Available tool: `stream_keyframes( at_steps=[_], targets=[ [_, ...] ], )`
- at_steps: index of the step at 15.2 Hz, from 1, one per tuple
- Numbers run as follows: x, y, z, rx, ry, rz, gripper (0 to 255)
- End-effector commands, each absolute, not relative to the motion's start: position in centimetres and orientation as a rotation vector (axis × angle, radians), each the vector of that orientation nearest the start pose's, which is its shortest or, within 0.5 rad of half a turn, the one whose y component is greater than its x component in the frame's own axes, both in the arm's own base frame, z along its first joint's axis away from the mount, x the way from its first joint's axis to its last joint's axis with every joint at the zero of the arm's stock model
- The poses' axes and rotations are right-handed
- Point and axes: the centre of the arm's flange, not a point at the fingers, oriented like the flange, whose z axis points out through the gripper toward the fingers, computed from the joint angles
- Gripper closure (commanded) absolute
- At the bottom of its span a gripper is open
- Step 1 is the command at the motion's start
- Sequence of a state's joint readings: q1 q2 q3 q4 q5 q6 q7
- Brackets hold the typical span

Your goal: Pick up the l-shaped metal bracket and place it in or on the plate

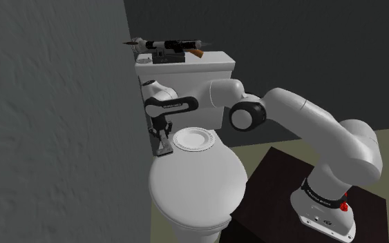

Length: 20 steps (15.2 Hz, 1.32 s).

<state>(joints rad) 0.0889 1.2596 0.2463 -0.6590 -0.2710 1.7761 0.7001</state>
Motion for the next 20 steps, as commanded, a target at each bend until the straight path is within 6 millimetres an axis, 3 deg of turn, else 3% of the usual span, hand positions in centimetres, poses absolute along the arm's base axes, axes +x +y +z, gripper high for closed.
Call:
stream_keyframes(
  at_steps=[1,5,6,7,20],
  targets=[
    [77.5,12.8,16.3,-3.155,0.668,0.211,255],
    [77.6,13.1,15.6,-3.158,0.667,0.210,255],
    [76.4,13.7,14.8,-3.169,0.653,0.235,255],
    [77.2,12.8,16.8,-3.154,0.669,0.212,255],
    [77.2,12.8,23.7,-3.154,0.669,0.212,255]
  ],
)
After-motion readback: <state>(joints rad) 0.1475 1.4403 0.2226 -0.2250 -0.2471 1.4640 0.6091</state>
